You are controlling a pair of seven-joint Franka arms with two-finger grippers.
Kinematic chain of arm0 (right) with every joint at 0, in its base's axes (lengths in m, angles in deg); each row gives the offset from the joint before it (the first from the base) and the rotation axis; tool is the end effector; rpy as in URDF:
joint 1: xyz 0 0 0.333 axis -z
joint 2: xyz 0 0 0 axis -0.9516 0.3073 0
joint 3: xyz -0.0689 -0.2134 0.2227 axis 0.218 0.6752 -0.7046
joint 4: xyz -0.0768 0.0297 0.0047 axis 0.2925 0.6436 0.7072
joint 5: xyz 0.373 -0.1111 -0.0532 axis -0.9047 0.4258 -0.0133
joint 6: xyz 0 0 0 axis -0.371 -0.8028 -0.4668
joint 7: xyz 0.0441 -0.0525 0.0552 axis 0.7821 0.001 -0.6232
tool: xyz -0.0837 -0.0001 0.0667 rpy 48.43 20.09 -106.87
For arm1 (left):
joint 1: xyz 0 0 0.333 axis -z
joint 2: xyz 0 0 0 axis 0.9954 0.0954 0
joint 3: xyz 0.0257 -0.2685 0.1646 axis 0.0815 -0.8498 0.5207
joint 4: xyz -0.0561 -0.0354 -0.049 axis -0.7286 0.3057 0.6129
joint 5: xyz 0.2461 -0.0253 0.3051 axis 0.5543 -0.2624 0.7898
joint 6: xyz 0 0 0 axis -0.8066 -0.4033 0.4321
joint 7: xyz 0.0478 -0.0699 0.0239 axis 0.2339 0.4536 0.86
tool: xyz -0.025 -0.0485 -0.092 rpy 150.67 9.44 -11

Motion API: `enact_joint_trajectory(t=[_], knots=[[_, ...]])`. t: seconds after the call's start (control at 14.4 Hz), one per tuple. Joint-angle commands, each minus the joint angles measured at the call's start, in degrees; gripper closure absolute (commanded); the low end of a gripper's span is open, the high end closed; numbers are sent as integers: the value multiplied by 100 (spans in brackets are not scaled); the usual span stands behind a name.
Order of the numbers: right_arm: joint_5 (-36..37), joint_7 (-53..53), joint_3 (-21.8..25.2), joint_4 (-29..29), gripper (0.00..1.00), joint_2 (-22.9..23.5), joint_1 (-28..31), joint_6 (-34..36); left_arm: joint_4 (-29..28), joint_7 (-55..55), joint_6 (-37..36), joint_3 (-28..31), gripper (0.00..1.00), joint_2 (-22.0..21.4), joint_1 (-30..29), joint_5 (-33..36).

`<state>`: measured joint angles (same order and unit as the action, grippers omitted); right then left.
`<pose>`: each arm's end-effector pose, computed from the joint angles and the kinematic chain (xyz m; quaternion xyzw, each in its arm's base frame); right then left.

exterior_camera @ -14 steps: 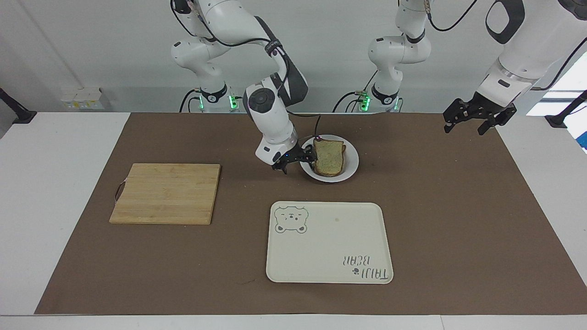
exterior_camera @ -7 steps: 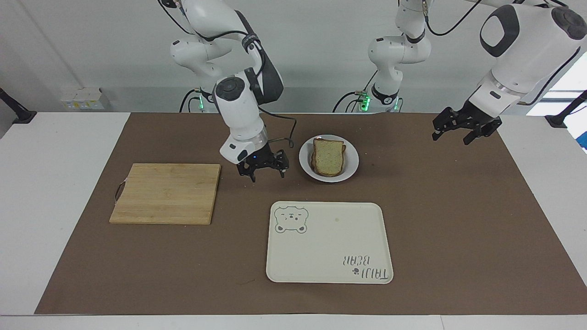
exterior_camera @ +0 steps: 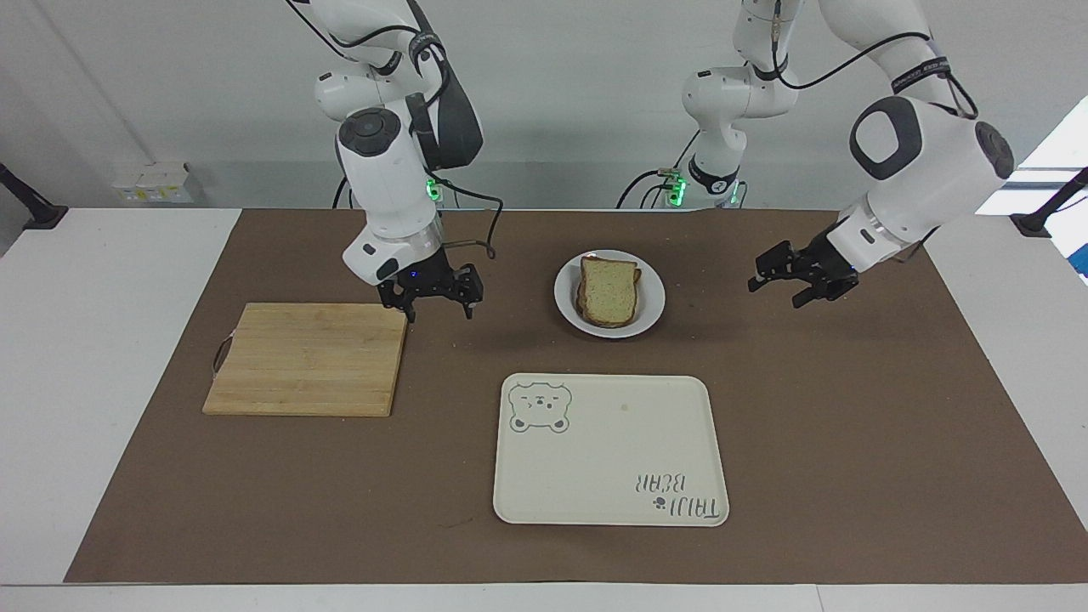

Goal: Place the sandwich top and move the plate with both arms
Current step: 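Reach the left gripper to the plate rim while the right gripper withdraws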

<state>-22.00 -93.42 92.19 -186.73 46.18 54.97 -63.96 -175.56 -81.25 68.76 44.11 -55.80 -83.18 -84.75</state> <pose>0.5691 0.1102 0.5420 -0.9968 0.0440 -0.0446 0.0498 0.5032 -0.0668 0.3380 0.9422 -0.0807 -0.0568 0.3202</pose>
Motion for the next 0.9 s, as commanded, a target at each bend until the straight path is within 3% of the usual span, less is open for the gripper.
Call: enact_joint_trajectory(t=[0.0, 0.14, 0.49, 0.69, 0.76, 0.83], knots=[[121, 144, -49, -38, 0, -265, 281, 214, -539, -130, 281, 28, 0, -272, 348, -325], [121, 240, -40, -38, 0, -362, 430, 328, -829, -164, 447, 19, 3, -361, 568, -553], [121, 601, -40, 260, 0, -397, 826, 811, -1155, -244, 773, 19, 42, -361, 964, -993], [410, 628, -40, 532, 0, -397, 967, 1110, -1357, -470, 965, 19, 50, -282, 1034, -1160], [472, 662, -31, 629, 0, -397, 984, 1241, -1445, -716, 1036, 19, 57, -247, 1035, -1387], [481, 715, -31, 734, 0, -406, 1054, 1356, -1489, -901, 1046, 28, 74, -229, 1052, -1607]])
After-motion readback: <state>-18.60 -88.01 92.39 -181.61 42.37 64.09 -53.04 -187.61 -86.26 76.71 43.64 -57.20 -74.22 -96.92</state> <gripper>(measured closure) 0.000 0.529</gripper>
